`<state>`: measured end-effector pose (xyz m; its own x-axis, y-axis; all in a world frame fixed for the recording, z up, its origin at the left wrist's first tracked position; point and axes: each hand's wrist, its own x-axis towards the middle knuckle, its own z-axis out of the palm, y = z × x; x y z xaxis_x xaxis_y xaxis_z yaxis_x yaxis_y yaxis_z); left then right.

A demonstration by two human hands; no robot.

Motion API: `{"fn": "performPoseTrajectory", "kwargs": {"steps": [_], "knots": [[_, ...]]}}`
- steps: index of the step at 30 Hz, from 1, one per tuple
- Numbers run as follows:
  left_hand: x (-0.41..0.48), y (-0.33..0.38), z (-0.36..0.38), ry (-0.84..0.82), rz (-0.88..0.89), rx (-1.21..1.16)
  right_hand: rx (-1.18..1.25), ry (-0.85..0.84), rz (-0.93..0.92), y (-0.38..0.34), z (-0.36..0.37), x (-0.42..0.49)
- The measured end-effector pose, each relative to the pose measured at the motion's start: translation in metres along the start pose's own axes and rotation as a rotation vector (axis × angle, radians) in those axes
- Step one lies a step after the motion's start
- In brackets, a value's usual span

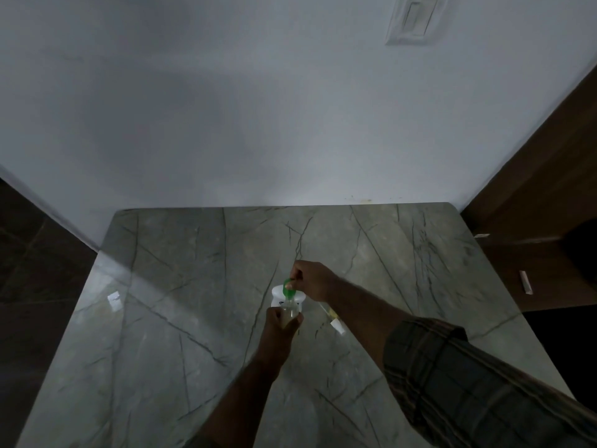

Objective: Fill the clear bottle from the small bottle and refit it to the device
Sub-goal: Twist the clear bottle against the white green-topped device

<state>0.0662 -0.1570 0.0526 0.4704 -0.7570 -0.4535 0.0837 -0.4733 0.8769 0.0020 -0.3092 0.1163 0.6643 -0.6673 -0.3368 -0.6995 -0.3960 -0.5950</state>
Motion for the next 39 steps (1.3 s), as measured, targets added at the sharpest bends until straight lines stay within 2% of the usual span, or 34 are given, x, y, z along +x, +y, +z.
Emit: {"fn": "performPoseTrajectory", "kwargs": {"steps": [15, 39], "knots": [[0.006, -0.004, -0.012, 0.059, 0.086, 0.042, -0.015, -0.004, -0.017, -0.005, -0.008, -0.003], [-0.002, 0.005, -0.014, 0.017, 0.106, 0.120, -0.016, -0.035, -0.025, -0.011, -0.013, -0.005]]}}
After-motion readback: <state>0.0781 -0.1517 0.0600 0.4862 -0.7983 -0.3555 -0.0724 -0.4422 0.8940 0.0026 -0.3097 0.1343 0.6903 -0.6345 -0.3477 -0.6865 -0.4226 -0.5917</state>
